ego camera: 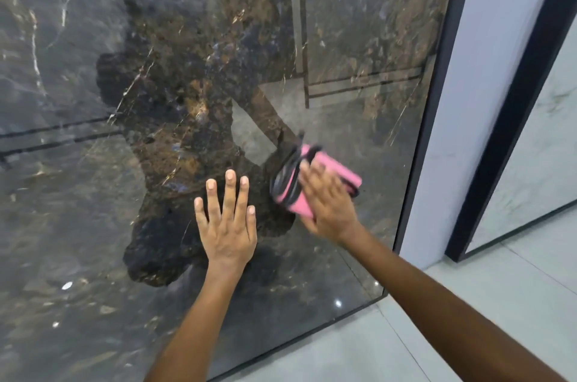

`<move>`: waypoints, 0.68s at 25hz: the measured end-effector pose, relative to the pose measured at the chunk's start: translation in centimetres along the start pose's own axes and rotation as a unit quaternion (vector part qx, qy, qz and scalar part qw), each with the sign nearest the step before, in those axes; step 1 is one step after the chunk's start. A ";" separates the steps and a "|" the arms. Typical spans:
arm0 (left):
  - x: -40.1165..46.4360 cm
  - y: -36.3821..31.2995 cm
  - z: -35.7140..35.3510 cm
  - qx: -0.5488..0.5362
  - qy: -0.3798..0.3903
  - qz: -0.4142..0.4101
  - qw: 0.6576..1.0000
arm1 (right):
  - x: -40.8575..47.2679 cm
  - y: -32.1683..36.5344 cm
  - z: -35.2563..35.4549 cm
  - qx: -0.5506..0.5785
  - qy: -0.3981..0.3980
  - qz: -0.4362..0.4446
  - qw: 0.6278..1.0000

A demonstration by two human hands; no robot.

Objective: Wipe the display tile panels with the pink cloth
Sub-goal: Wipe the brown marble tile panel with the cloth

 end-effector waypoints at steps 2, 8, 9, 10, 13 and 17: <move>-0.3 0.0 0.3 -0.010 0.010 0.008 1.000 | -8.5 3.0 -1.1 -0.031 0.190 0.175 0.966; -1.1 0.3 -0.3 0.014 -0.011 0.003 1.000 | -1.2 -7.5 5.0 0.049 -0.041 -0.073 0.995; -1.0 0.3 -0.4 0.012 -0.016 0.004 1.000 | 2.2 -8.0 5.0 0.065 -0.095 -0.132 0.985; -0.9 0.2 -0.5 0.006 -0.019 0.004 1.000 | 4.6 -7.3 4.3 0.068 -0.123 -0.156 0.978; -0.9 0.3 -0.5 -0.008 -0.010 -0.004 1.000 | 1.2 -0.7 -0.2 0.008 -0.027 -0.029 0.999; -1.5 0.5 -0.3 0.021 0.007 -0.025 0.999 | -11.6 1.5 -0.4 -0.034 0.238 0.222 0.945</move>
Point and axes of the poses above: each hand's wrist, its own x-axis towards the middle knuckle, its own z-axis out of the back of the hand, y = z × x, the point moved 3 cm from there along x, towards the middle knuckle, and after that the axes turned 5 degrees about z, right-handed, at the moved point
